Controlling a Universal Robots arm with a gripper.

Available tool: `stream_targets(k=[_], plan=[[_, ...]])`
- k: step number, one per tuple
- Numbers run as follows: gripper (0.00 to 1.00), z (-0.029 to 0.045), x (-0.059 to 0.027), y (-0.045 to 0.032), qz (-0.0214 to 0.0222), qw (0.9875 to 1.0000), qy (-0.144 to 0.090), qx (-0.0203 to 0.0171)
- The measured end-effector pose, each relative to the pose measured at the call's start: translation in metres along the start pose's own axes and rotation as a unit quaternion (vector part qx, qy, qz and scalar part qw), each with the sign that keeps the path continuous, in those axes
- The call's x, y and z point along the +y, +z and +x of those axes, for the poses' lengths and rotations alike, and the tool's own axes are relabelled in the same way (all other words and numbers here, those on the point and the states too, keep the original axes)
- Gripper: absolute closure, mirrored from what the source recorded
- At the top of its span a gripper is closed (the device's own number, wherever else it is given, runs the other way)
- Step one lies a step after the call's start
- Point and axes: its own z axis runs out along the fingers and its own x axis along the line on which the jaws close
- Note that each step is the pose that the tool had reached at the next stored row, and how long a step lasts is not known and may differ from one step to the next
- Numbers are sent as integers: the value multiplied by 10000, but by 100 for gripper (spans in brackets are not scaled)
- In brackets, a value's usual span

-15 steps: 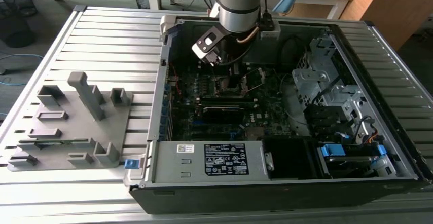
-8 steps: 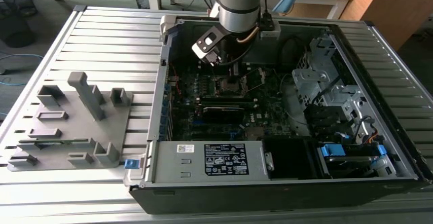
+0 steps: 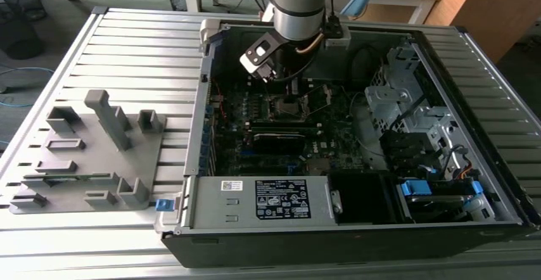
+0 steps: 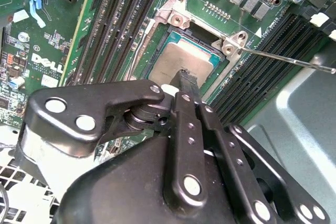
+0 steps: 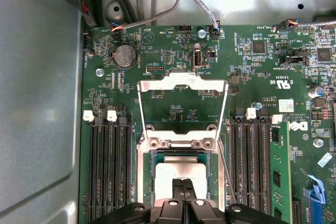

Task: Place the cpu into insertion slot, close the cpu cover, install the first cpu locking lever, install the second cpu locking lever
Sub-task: 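Place the cpu into insertion slot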

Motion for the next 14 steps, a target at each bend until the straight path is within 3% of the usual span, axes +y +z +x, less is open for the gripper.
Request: stream_targets(k=[4, 7, 14], plan=[[89, 0, 0, -1, 0, 10000, 0, 0], [89, 0, 0, -3, 36, 10000, 0, -3], [89, 0, -1, 17, 37, 10000, 1, -1]])
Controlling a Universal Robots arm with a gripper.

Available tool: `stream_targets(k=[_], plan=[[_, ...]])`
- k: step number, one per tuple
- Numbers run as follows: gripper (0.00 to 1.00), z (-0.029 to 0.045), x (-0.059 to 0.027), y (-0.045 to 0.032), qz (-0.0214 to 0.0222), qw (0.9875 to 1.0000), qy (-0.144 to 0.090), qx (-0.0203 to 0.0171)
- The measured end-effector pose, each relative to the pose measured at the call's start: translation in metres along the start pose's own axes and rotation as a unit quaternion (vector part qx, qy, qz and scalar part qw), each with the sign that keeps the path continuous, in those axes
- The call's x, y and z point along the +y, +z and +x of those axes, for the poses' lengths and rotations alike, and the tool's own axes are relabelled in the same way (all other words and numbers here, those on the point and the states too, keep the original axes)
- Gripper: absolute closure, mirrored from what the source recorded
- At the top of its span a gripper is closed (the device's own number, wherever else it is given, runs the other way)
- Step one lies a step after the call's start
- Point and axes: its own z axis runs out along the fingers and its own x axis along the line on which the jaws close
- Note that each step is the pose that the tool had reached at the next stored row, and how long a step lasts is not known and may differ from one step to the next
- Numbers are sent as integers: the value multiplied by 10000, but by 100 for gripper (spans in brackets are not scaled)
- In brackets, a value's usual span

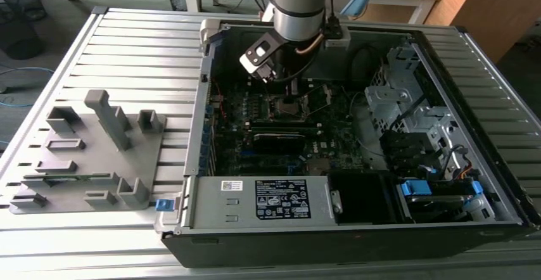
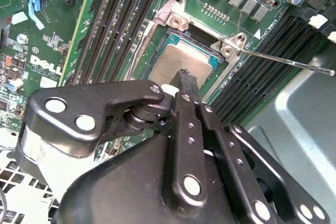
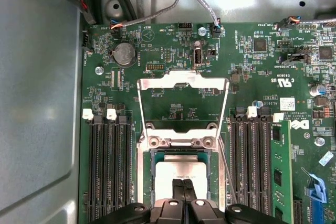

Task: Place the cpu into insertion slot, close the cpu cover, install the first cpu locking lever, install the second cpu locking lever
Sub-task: 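Place the cpu into insertion slot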

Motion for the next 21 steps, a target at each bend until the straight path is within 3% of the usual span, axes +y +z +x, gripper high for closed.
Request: stream_targets(k=[12, 21], plan=[[89, -3, -7, 100, 0, 10000, 0, 0], [89, 18, -8, 106, 0, 10000, 0, 6]])
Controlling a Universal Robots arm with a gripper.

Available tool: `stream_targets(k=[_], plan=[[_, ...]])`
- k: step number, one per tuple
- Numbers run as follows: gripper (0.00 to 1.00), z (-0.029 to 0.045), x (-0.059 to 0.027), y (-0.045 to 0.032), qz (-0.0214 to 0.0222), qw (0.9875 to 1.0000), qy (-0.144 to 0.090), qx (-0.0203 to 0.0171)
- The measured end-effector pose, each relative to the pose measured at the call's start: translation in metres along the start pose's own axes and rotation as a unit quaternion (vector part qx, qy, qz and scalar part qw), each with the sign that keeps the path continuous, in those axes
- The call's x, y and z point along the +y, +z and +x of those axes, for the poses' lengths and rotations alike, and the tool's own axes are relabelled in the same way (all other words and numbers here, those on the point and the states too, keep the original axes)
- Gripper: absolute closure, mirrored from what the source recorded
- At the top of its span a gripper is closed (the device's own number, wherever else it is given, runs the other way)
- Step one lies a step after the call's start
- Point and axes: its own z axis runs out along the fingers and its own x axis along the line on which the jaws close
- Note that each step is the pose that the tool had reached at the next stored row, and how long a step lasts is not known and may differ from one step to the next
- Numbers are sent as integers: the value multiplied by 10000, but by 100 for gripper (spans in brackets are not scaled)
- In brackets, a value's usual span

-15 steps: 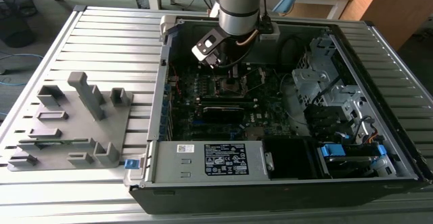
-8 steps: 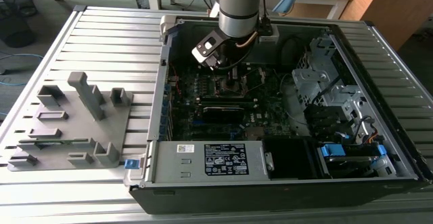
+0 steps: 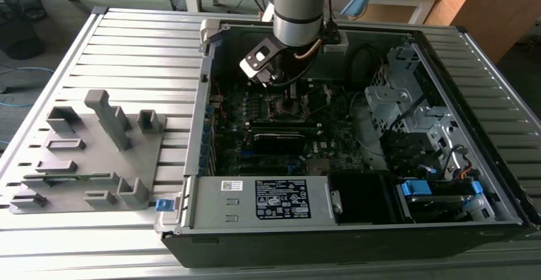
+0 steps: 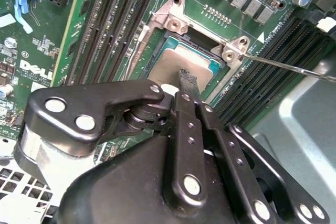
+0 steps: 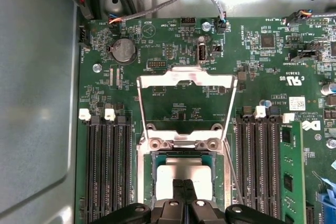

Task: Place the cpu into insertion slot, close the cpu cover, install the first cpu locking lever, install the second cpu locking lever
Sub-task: 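Place the cpu into insertion slot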

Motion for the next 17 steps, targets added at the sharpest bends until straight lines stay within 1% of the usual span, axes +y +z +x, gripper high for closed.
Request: stream_targets(k=[6, 14, 17], plan=[[89, 3, -4, 26, 0, 10000, 4, 0], [89, 1, -4, 30, 0, 10000, 6, 0], [89, -1, -6, 48, 1, 10000, 4, -4]])
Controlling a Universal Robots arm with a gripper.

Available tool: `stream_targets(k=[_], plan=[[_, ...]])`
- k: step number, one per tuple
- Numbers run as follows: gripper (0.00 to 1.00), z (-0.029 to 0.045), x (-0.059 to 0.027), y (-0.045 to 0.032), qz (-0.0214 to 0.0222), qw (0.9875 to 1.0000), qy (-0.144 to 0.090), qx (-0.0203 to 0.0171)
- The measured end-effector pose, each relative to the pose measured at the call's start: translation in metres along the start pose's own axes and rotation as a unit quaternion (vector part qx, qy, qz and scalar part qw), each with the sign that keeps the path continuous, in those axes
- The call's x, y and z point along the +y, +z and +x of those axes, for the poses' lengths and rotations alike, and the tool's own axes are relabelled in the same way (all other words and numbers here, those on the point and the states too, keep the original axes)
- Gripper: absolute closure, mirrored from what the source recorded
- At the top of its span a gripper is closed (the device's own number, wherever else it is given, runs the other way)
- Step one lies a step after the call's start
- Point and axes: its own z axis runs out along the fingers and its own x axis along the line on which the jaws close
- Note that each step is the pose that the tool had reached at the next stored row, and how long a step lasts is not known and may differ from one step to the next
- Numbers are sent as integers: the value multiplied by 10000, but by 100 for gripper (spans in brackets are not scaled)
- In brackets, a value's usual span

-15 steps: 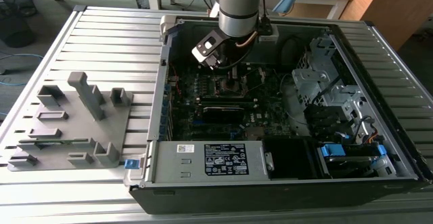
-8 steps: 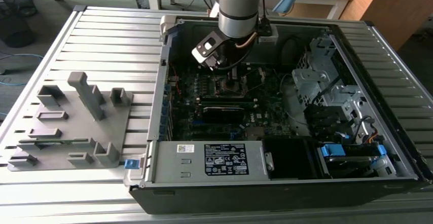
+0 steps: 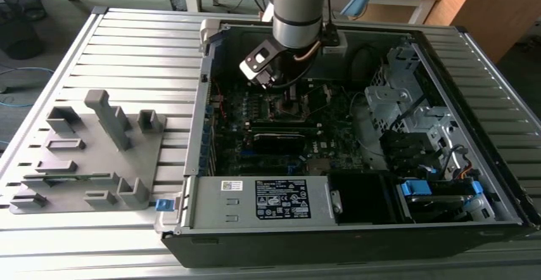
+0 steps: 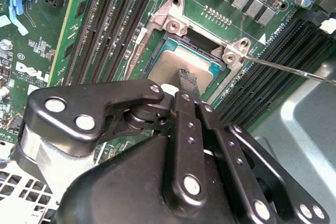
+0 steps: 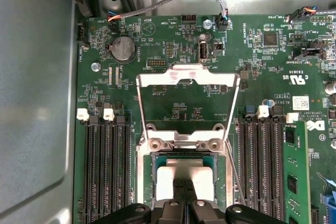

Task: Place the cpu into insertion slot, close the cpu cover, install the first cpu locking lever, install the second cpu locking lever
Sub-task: 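Place the cpu into insertion slot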

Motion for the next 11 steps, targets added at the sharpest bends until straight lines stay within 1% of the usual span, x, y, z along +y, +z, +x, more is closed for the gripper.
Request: stream_targets(k=[2, 11], plan=[[89, -3, -3, 13, 4, 10000, 0, -7], [89, -2, -3, 22, 0, 10000, 0, -1]])
